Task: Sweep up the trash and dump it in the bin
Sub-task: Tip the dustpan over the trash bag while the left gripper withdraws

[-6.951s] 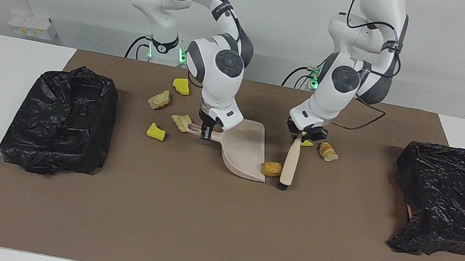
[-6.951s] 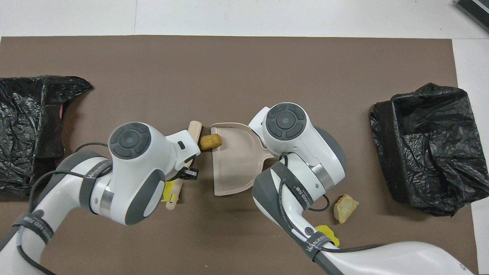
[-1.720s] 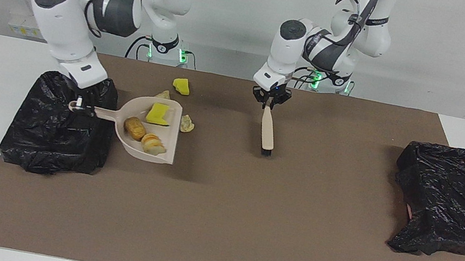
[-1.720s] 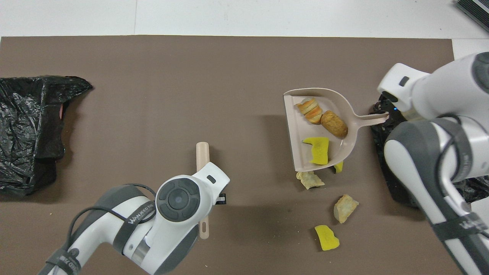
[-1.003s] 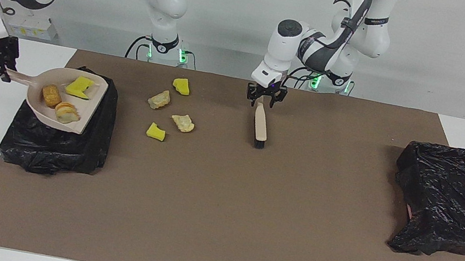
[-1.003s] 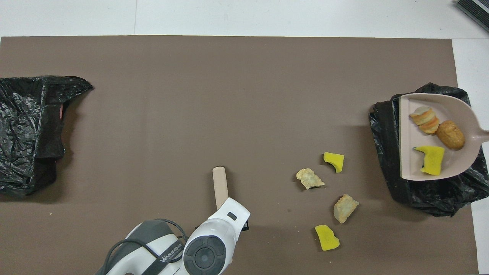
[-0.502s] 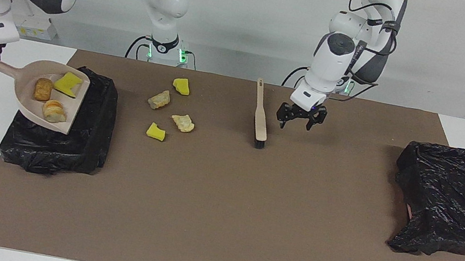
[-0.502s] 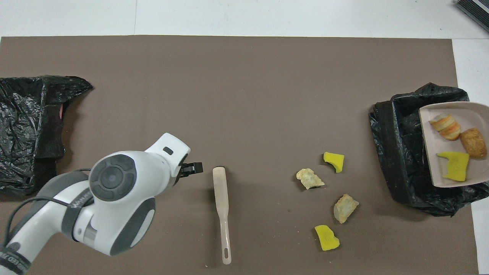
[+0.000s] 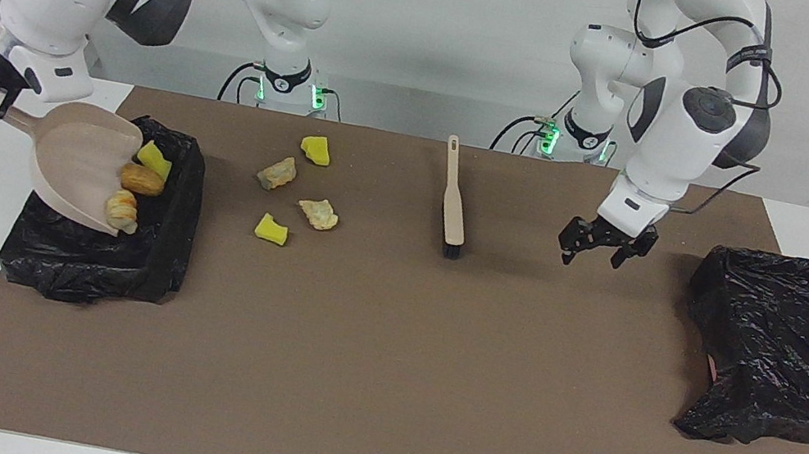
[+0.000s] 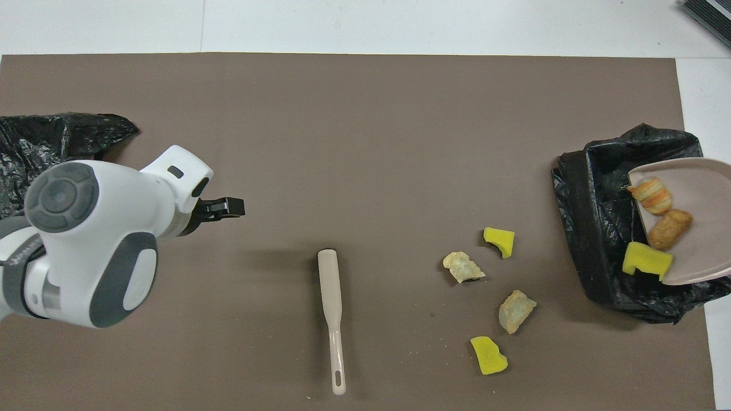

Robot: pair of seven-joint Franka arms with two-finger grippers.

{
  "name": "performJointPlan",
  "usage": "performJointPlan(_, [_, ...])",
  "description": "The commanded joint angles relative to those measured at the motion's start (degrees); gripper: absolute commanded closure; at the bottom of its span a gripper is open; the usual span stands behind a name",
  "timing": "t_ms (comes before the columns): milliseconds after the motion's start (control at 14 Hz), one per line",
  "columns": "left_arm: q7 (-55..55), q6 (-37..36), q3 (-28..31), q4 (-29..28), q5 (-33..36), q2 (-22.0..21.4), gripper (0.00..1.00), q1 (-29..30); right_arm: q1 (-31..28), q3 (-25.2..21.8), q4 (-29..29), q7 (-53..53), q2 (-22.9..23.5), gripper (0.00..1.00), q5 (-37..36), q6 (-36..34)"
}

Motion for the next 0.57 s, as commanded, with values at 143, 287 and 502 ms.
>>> performJointPlan(143, [12.7, -12.4, -0.7, 8.9, 0.3, 0.6, 0.00, 7.5, 4.0, 0.0, -2.9, 2.6, -3.2, 1.00, -6.7, -3.1])
performJointPlan(287, [16.2, -16.4, -0.7, 11.8, 0.3, 0.6, 0.00, 9.3, 4.5, 0.2, 0.2, 3.9, -3.1, 1.00, -5.5, -4.0])
performJointPlan(502, [18.4, -22.6, -0.7, 17.7, 1.1, 1.0, 0.00, 9.6, 6.3, 1.1, 4.6, 4.1, -2.4, 1.00, -1.2, -4.3])
